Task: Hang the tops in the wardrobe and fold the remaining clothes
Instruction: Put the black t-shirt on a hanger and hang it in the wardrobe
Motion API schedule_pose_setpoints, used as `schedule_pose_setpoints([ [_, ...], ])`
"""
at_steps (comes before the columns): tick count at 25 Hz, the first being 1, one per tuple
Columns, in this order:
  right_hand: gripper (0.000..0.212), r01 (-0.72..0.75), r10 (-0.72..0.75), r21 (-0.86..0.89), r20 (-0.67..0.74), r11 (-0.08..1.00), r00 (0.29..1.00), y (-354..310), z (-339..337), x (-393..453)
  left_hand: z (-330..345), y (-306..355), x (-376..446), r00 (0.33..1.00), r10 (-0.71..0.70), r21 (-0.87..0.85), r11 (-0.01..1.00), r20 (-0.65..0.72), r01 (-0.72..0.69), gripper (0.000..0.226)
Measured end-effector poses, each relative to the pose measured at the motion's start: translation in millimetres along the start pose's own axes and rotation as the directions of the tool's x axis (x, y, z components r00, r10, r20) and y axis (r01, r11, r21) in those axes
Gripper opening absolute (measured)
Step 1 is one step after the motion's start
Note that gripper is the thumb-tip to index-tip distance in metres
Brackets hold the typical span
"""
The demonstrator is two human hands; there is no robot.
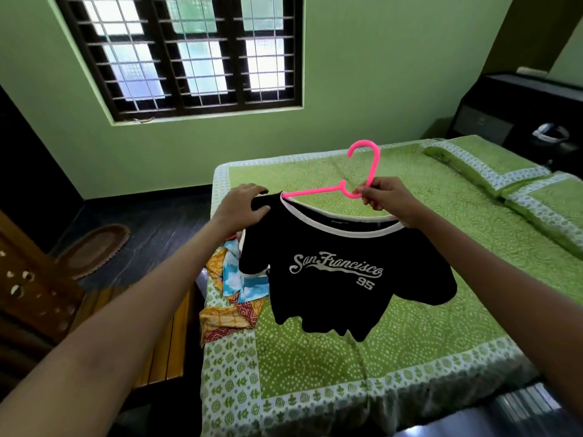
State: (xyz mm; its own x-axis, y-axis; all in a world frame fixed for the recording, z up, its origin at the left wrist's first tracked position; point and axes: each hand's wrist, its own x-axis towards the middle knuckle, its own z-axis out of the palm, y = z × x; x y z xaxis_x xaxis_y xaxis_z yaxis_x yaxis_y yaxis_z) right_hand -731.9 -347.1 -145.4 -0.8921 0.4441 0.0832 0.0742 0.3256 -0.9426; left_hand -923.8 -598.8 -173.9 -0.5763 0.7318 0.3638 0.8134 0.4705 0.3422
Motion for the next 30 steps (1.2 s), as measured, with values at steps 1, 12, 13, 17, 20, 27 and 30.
schedule_pose_setpoints([
  [1, 0.017, 0.000, 0.000, -0.002, 0.007, 1.000, 1.000, -2, 2, 1, 6, 8, 1, 0.997, 0.031, 0.042, 0.999, -0.074, -0.028, 0.043],
  [12, 0.013, -0.008, 0.007, -0.003, -0.068, 1.000, 0.998, -4, 21, 0, 44, 63, 28, 0.958, -0.283, 0.189, 0.939, -0.055, 0.288, 0.042],
  [13, 0.014, -0.010, 0.009, -0.004, -0.075, 1.000, 0.997, -3, 21, -1, 46, 65, 29, 0.957, -0.284, 0.128, 0.948, -0.061, 0.290, 0.044],
  [17, 0.021, -0.002, 0.000, -0.016, -0.081, 1.000, 0.997, -3, 22, -5, 52, 68, 30, 0.940, -0.338, 0.175, 0.923, -0.057, 0.342, 0.055],
  [20, 0.023, 0.020, -0.023, -0.051, -0.075, 0.999, 0.997, -5, 23, -7, 55, 67, 33, 0.916, -0.398, 0.296, 0.870, -0.047, 0.393, 0.063],
  [27, 0.011, 0.028, -0.050, -0.195, -0.107, 0.980, 0.993, 5, 27, -6, 58, 64, 37, 0.957, -0.290, 0.380, 0.887, 0.021, 0.261, 0.047],
  [30, 0.023, 0.016, -0.038, -0.200, -0.104, 0.980, 0.994, 11, 23, -6, 52, 64, 42, 0.976, -0.215, 0.298, 0.931, -0.021, 0.212, 0.028],
])
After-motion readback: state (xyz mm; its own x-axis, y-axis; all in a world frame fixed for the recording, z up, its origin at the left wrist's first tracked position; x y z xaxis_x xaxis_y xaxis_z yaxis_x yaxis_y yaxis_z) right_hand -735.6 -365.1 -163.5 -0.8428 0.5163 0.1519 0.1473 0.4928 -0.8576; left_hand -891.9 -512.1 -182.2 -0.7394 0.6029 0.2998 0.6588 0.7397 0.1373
